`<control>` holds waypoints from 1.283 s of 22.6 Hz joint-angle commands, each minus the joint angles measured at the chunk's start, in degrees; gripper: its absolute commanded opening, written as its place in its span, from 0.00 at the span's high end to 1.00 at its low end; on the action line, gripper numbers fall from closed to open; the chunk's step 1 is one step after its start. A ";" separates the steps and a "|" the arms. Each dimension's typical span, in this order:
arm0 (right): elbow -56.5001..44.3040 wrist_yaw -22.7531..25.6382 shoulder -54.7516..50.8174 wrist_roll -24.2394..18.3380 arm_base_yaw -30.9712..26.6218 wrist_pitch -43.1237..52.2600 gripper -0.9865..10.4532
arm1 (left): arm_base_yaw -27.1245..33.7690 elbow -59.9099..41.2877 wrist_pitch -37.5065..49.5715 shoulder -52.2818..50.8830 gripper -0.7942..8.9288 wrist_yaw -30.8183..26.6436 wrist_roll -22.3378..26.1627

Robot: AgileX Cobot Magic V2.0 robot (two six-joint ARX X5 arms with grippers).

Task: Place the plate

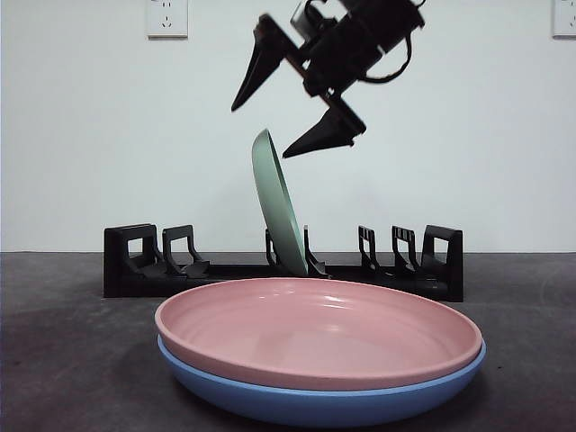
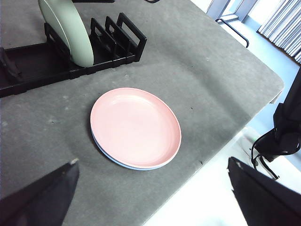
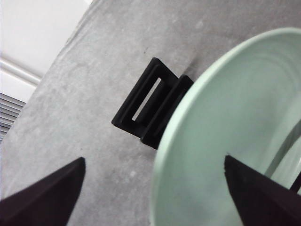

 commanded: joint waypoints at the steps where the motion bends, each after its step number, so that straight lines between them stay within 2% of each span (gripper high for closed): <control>1: 1.49 -0.09 1.92 -0.63 0.72 1.57 0.58 | -0.28 1.27 0.50 0.09 0.41 0.22 -0.26; 7: 1.49 -0.22 2.69 0.31 0.81 2.45 0.69 | -0.28 1.27 0.46 0.09 0.41 0.22 -0.31; 9: 1.49 -0.11 3.06 1.25 0.81 2.12 0.70 | -0.28 1.27 0.46 0.09 0.41 0.22 -0.28; 13: 1.49 1.09 3.69 1.25 0.81 1.68 0.85 | -0.28 1.27 0.44 0.09 0.41 0.20 -0.28; 15: 1.49 1.64 3.69 1.25 0.81 1.68 0.89 | -0.28 1.27 0.42 0.09 0.41 0.20 -0.26; 29: 1.57 1.77 -1.46 4.66 0.81 1.57 0.90 | -0.28 1.27 0.33 0.09 0.41 0.20 0.94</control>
